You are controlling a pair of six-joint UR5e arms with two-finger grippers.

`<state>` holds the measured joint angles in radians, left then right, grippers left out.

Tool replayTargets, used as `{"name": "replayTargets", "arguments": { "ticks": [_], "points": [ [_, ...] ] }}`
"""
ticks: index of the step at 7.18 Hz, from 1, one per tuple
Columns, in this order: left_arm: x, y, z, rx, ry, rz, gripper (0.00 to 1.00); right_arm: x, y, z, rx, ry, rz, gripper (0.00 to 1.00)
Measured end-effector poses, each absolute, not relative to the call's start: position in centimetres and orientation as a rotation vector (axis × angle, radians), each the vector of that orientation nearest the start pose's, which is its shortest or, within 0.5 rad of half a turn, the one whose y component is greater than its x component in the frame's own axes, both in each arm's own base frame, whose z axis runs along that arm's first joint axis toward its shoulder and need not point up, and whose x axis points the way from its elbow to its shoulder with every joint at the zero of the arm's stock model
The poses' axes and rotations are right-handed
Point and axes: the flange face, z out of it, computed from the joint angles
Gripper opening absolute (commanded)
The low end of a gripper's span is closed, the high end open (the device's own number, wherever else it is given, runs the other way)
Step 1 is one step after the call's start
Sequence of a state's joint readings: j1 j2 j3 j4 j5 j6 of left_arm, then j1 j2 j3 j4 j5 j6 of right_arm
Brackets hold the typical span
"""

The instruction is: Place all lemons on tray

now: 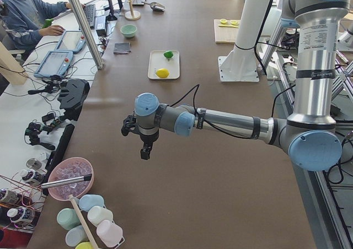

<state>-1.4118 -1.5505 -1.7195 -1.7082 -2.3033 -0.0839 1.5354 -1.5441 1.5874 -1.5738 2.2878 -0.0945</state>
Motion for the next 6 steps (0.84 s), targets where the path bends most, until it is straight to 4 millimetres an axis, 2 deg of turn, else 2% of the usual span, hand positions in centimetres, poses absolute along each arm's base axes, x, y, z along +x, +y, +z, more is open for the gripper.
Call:
{"name": "replayTargets", "arguments": {
  "ticks": [3, 6],
  "points": [
    [1.04, -49.82, 58.84, 0.158, 0.734, 0.159, 0.98, 5.03, -51.09, 63.63, 0.069, -0.718, -0.137, 1.00],
    [1.11, -49.79, 59.06, 0.152, 0.737, 0.155, 0.98, 4.98, -50.48, 64.25, 0.054, -0.730, -0.130, 1.00]
  ]
}}
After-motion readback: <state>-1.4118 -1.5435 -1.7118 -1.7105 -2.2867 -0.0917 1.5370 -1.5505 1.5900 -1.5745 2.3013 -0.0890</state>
